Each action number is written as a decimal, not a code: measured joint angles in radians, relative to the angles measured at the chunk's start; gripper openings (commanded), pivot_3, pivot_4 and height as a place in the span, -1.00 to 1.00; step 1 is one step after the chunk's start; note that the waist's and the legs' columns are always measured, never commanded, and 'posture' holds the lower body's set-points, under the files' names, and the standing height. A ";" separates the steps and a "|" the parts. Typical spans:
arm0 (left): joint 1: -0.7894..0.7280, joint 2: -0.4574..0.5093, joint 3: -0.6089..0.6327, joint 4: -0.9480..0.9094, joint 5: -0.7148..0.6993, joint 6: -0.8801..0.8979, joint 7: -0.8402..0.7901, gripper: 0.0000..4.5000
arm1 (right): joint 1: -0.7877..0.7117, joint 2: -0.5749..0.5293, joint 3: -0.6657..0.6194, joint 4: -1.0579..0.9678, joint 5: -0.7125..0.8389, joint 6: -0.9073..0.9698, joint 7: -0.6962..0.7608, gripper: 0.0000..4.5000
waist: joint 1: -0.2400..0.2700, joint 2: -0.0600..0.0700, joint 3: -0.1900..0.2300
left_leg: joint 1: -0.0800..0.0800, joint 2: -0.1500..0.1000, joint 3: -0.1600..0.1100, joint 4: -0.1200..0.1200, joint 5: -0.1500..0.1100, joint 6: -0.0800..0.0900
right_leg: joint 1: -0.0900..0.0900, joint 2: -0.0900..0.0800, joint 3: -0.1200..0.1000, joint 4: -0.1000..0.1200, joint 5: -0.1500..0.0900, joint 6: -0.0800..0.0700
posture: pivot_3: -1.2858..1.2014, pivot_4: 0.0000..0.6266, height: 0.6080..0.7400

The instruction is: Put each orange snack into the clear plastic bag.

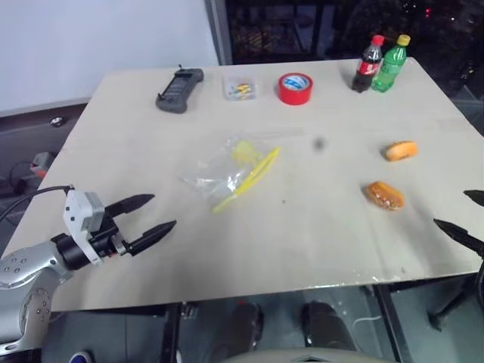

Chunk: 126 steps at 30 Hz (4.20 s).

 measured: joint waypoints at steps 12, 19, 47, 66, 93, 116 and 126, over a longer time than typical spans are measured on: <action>-0.006 -0.025 -0.015 -0.073 -0.006 0.068 0.109 1.00 | -0.066 -0.001 0.065 -0.059 0.027 0.066 -0.031 1.00 | 0.009 0.000 0.000 | 0.000 0.000 0.000 0.000 0.000 0.000 | 0.000 0.000 0.000 0.000 0.000 0.000 | 0.03 -0.52 1.00; -0.114 0.003 -0.018 -0.085 -0.201 0.502 0.310 1.00 | -0.181 0.039 0.273 -0.191 0.030 0.068 -0.085 1.00 | 0.015 0.000 0.000 | 0.000 0.000 -0.003 0.000 0.000 0.000 | -0.001 0.001 -0.002 0.001 0.000 0.000 | 0.03 -0.52 1.00; -0.773 -0.439 -0.082 0.571 -0.307 0.845 0.676 0.63 | -0.217 0.108 0.507 -0.395 0.032 0.112 -0.217 1.00 | 0.043 -0.002 -0.004 | 0.000 -0.002 -0.005 0.003 0.002 -0.007 | 0.000 0.000 -0.003 0.003 0.000 0.000 | 0.03 -0.52 1.00; -0.949 -0.548 0.277 0.793 -0.754 1.224 1.006 -0.98 | -0.412 0.219 0.753 -0.288 -0.324 -0.015 -0.451 1.00 | 0.022 -0.010 -0.001 | -0.002 -0.003 -0.007 0.005 0.003 -0.008 | -0.004 0.005 -0.004 0.005 0.000 0.001 | 0.03 -0.52 1.00; -0.917 -0.356 -0.047 0.743 -1.311 1.211 1.279 -0.98 | -0.763 0.331 1.016 0.155 -0.991 -0.492 -0.720 1.00 | -0.014 -0.010 -0.001 | -0.002 -0.002 -0.002 0.005 0.003 -0.009 | -0.007 0.008 0.002 0.006 0.000 0.000 | 0.03 -0.52 1.00; -0.900 -0.171 -0.218 0.544 -1.007 1.090 1.021 -0.46 | -0.888 0.341 0.979 0.334 -0.810 -0.555 -0.513 -1.00 | -0.021 -0.010 -0.001 | -0.002 -0.001 0.001 0.003 0.003 -0.009 | -0.007 0.008 0.004 0.006 0.000 0.000 | 0.03 -0.52 1.00; -0.683 0.116 -0.458 -0.126 -0.050 0.354 0.663 -0.10 | -1.133 0.328 0.951 0.607 -0.751 -0.414 -0.338 -1.00 | -0.024 -0.010 0.001 | -0.004 0.000 0.002 -0.005 0.003 -0.009 | -0.010 0.006 0.005 -0.001 0.001 -0.001 | 0.03 -0.52 1.00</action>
